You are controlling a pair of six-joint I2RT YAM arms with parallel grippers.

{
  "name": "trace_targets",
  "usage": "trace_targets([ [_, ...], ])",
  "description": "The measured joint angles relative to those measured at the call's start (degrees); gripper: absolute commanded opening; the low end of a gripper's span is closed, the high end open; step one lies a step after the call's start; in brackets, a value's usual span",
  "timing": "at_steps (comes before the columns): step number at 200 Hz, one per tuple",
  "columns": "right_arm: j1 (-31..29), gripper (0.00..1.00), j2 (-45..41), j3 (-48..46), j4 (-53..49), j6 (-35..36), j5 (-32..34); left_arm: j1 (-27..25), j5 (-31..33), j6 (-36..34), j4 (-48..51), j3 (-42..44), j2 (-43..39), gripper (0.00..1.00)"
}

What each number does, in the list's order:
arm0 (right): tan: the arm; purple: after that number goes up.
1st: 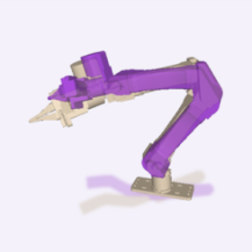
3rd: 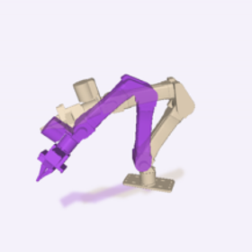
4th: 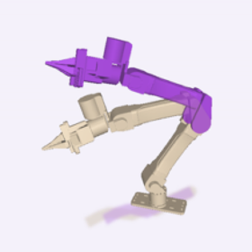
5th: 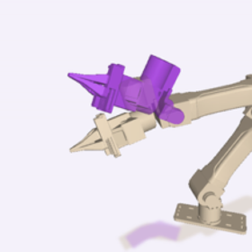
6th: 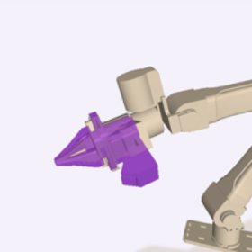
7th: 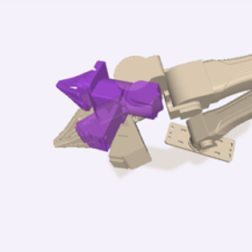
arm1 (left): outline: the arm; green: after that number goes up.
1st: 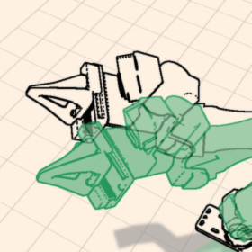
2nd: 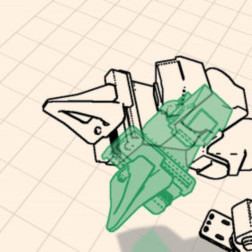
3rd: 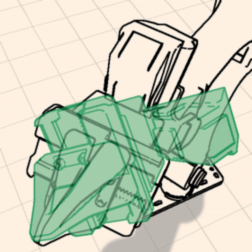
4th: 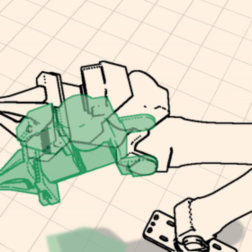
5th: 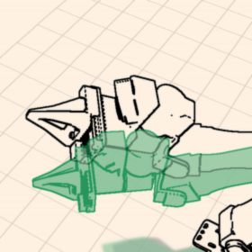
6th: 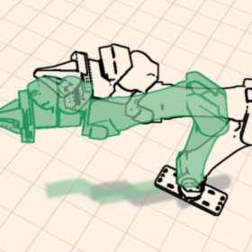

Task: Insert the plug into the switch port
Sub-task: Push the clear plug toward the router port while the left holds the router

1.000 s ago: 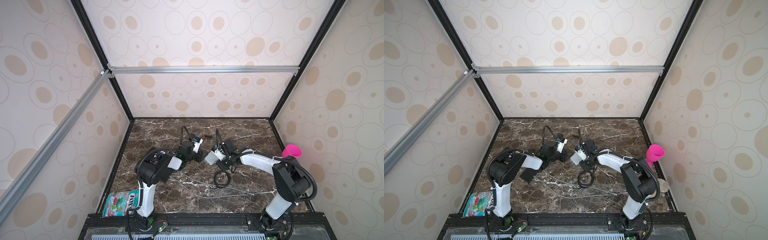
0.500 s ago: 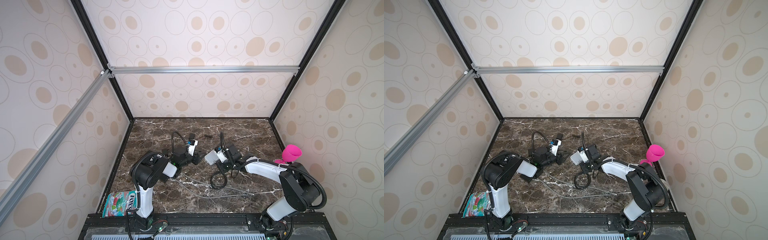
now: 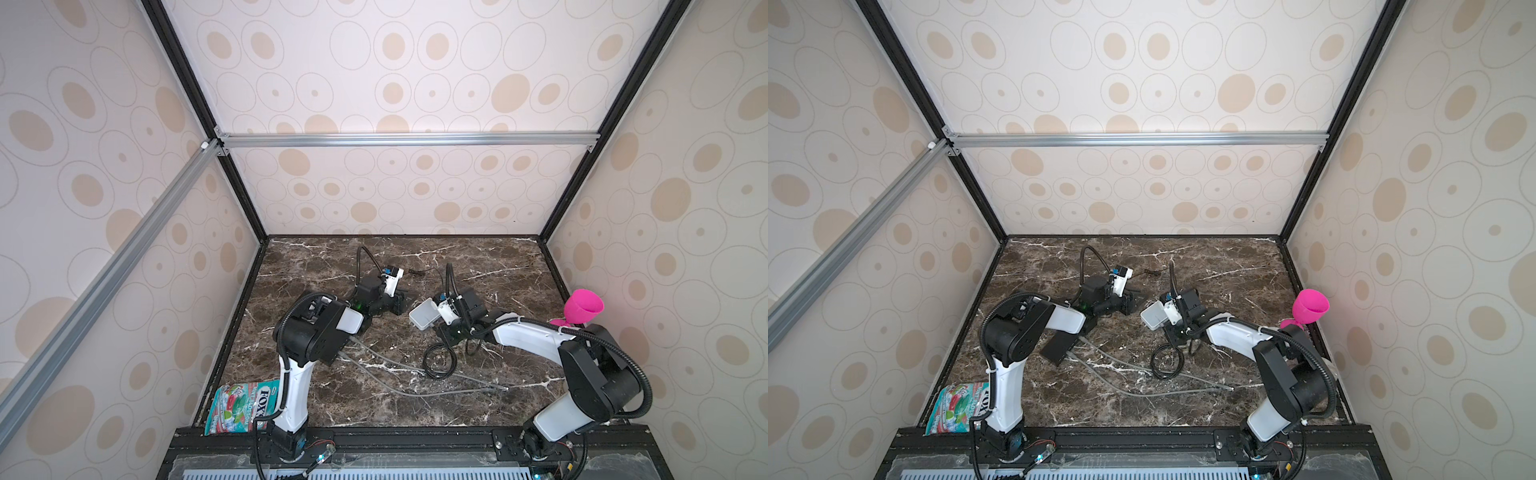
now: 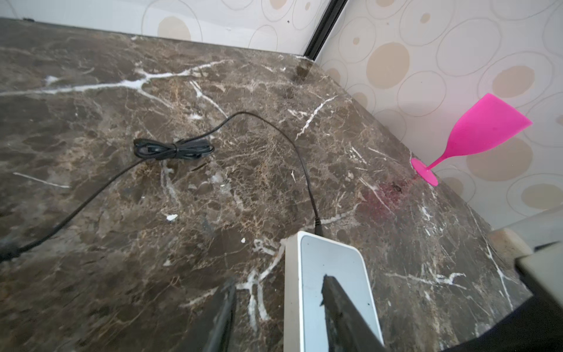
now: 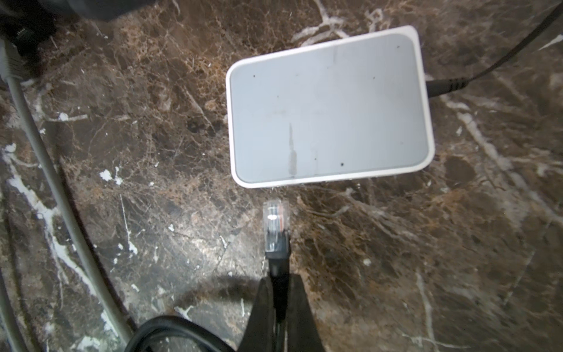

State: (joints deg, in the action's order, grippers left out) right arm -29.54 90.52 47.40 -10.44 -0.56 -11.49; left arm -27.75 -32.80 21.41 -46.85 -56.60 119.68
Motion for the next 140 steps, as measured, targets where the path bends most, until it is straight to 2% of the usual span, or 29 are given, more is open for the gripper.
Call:
trace_targets([
  [50,1.07,0.0,5.07,3.13,-0.31,0.42,-2.16,-0.02,-1.03,-0.24,4.22,-0.46,1.03,0.46],
  [104,1.07,0.0,2.01,-0.92,1.6,-1.7,-0.55,-0.42,-3.17,-0.26,5.22,-3.13,3.34,0.47],
  [140,1.07,0.0,0.44,-2.8,1.27,-2.84,0.63,-1.44,-3.13,-2.47,10.75,-9.31,6.25,0.47],
])
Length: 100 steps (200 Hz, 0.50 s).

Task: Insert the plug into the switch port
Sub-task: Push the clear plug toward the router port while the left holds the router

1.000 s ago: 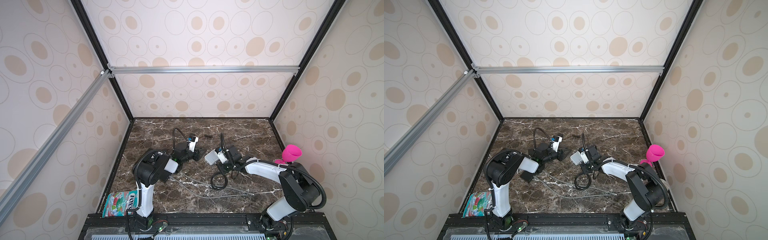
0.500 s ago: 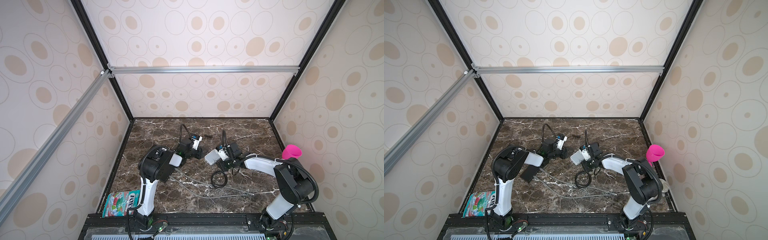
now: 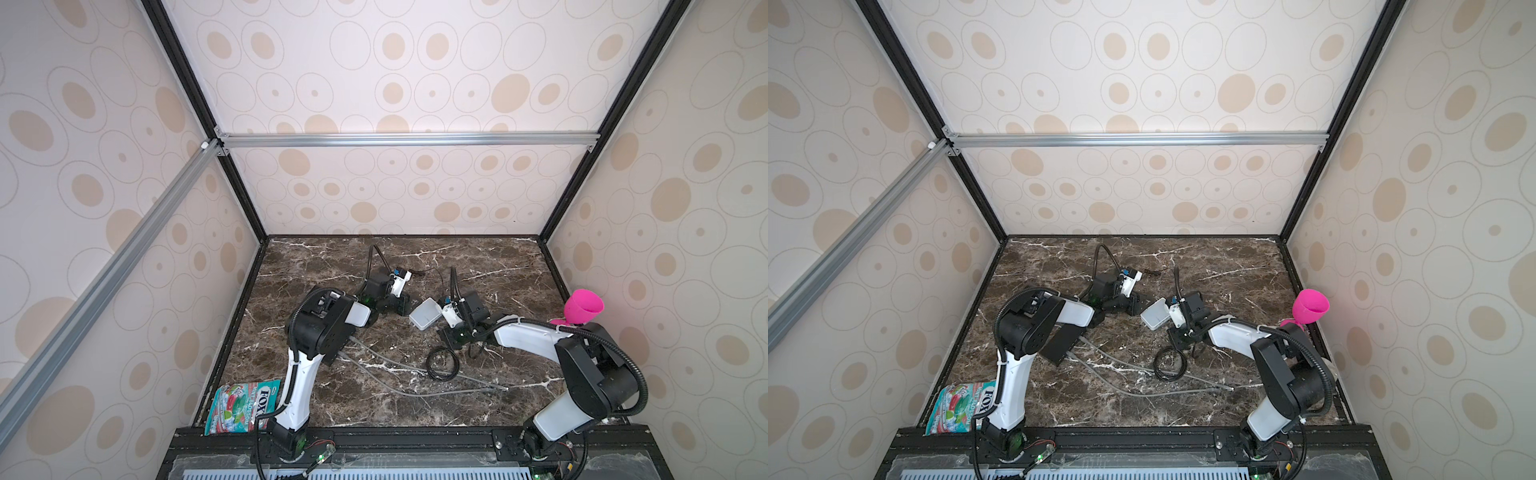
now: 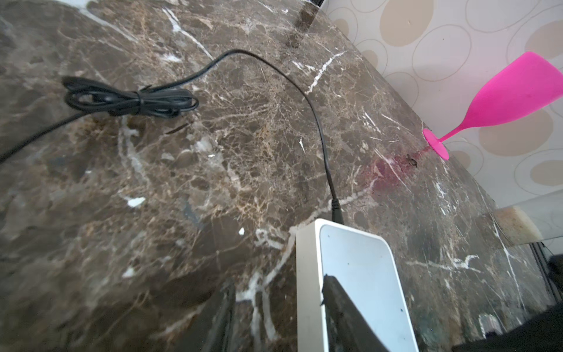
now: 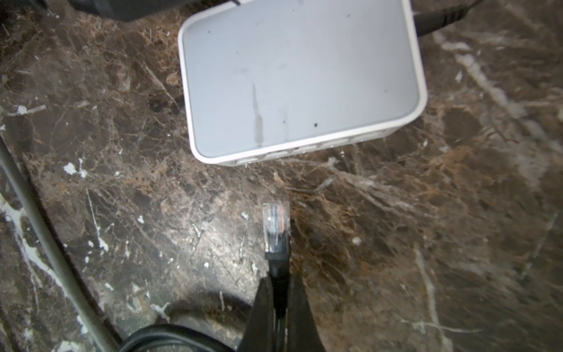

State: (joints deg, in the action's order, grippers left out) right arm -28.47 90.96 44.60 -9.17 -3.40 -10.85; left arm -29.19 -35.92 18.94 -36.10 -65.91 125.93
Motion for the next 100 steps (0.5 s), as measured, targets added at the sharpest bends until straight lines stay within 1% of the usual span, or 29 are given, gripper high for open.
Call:
trace_targets([
  [44,0.22,0.0,1.68,0.85,0.15,0.0,0.55,-2.19,2.03,-4.46,7.41,-5.86,1.44,0.47],
  [100,0.26,0.0,4.68,3.54,0.37,0.2,0.42,-2.97,2.56,-6.21,9.01,-6.69,1.44,0.46],
])
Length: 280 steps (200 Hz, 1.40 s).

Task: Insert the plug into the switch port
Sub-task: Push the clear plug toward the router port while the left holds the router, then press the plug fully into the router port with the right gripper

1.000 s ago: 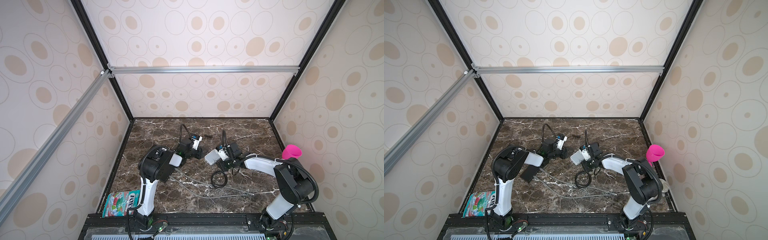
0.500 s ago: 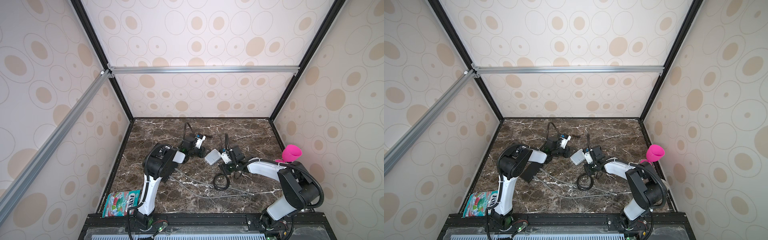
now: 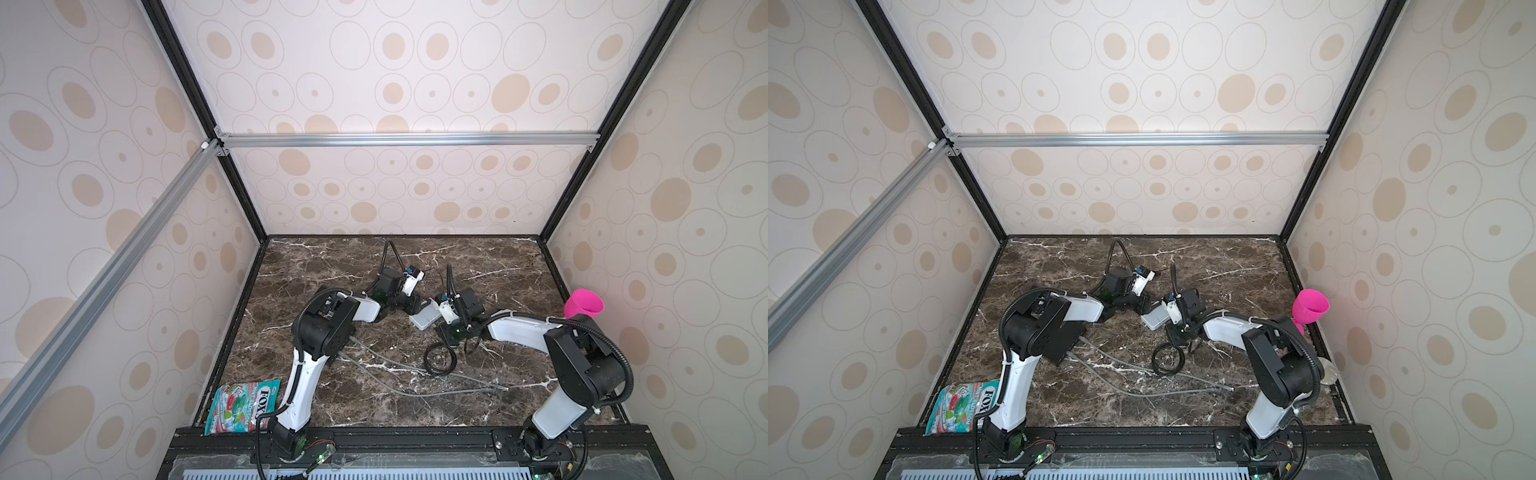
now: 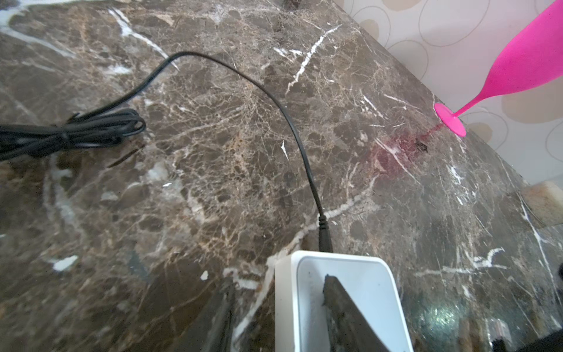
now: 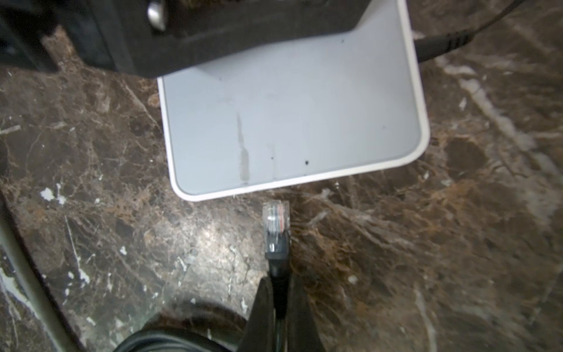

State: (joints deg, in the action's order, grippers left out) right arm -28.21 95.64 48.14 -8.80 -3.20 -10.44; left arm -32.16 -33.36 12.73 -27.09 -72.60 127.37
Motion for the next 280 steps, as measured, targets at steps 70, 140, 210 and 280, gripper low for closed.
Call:
trace_targets([
  [70,0.0,0.0,0.28,0.55,0.61,-0.57,2.86,-0.04,-0.02,-0.26,0.24,-0.13,0.0,0.44],
  [140,0.0,0.0,1.01,1.79,0.24,-0.33,2.08,-0.04,-0.15,-0.33,0.26,-0.22,0.02,0.44],
  [210,0.04,0.0,1.9,2.62,0.37,-0.2,0.66,-0.04,-0.83,-0.02,0.17,-0.57,0.37,0.44],
  [280,0.04,0.0,2.99,3.45,0.74,-0.24,0.55,-0.04,-4.87,4.0,-5.25,3.23,0.33,0.43],
])
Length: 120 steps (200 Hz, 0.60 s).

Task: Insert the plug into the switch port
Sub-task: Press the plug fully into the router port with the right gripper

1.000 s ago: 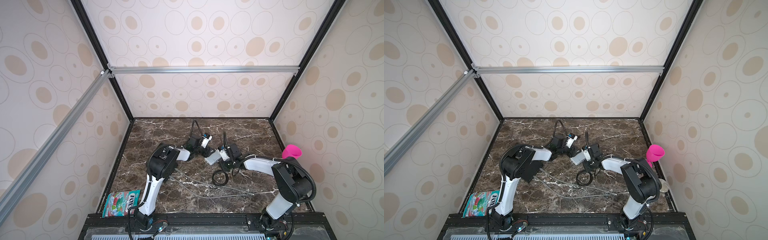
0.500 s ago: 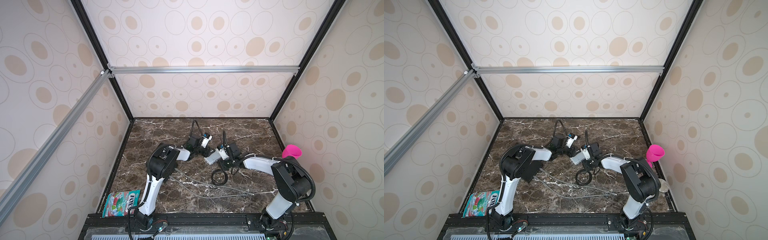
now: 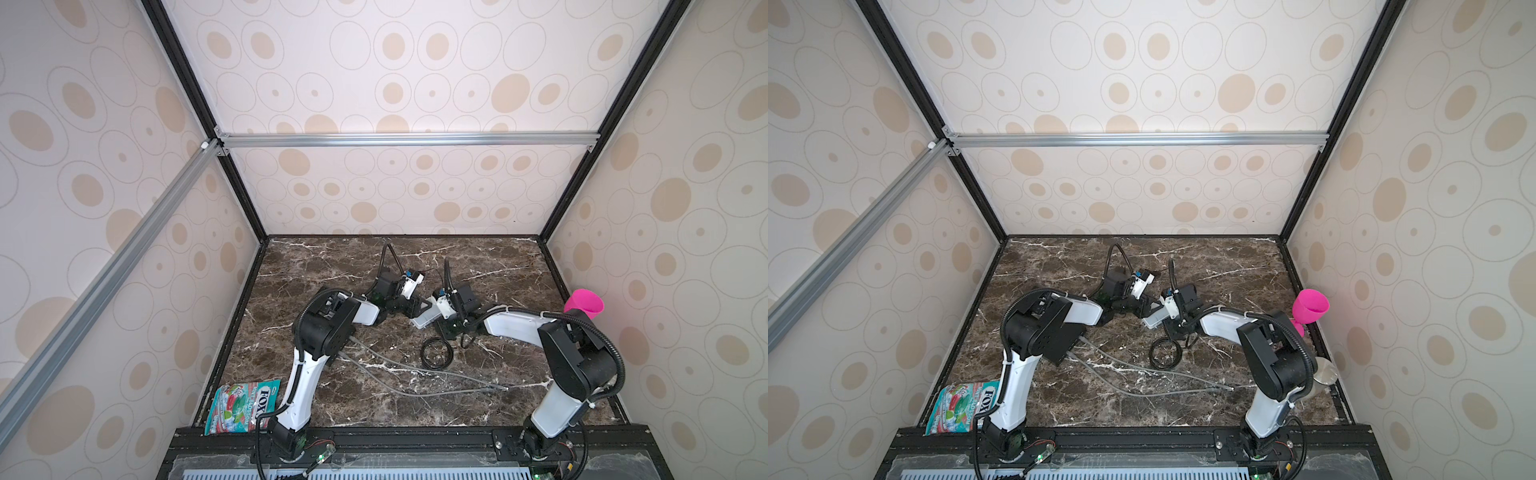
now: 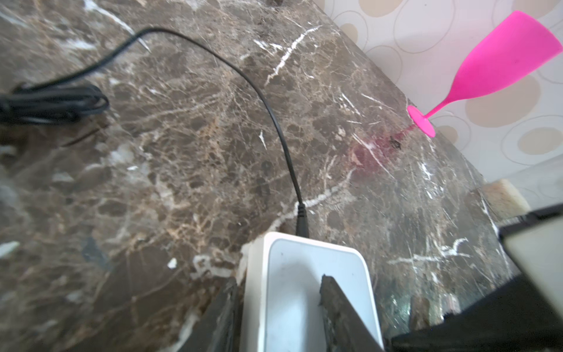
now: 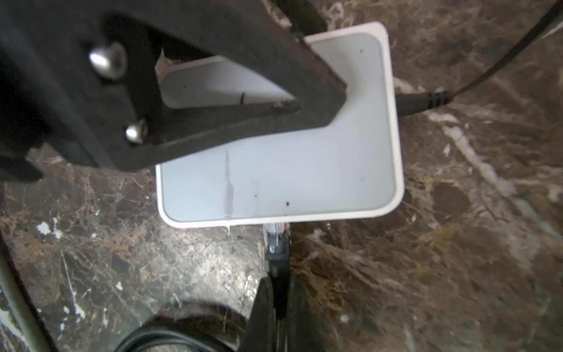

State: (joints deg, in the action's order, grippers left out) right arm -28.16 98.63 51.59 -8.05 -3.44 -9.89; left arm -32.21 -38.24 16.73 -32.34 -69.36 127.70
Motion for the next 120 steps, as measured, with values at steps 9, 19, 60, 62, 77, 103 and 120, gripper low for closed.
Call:
trace_targets([
  [9,0.0,0.0,0.13,0.11,-0.09,0.0,0.0,0.0,-0.5,0.42,-0.74,0.46,0.0,0.43],
  [19,0.0,0.0,0.31,0.26,-0.15,0.0,-0.04,0.0,-0.74,0.94,-1.38,0.68,0.0,0.42],
  [60,0.0,0.0,0.63,1.09,-1.11,0.09,-0.2,0.31,-1.14,2.21,-1.77,0.87,0.0,0.37],
  [62,0.0,0.0,0.63,1.11,-1.18,0.11,-0.17,0.33,-1.14,2.23,-1.79,0.87,0.02,0.37],
  [77,0.0,0.0,0.66,1.29,-1.46,0.26,-0.17,0.35,-1.14,2.45,-1.86,0.87,0.02,0.37],
  [103,0.0,0.0,0.94,2.1,-2.58,0.33,-0.13,0.35,-1.16,2.58,-1.86,0.87,0.02,0.37],
  [120,0.0,0.0,1.27,2.84,-3.52,0.46,-0.11,0.35,-1.18,2.6,-1.88,0.87,0.02,0.37],
])
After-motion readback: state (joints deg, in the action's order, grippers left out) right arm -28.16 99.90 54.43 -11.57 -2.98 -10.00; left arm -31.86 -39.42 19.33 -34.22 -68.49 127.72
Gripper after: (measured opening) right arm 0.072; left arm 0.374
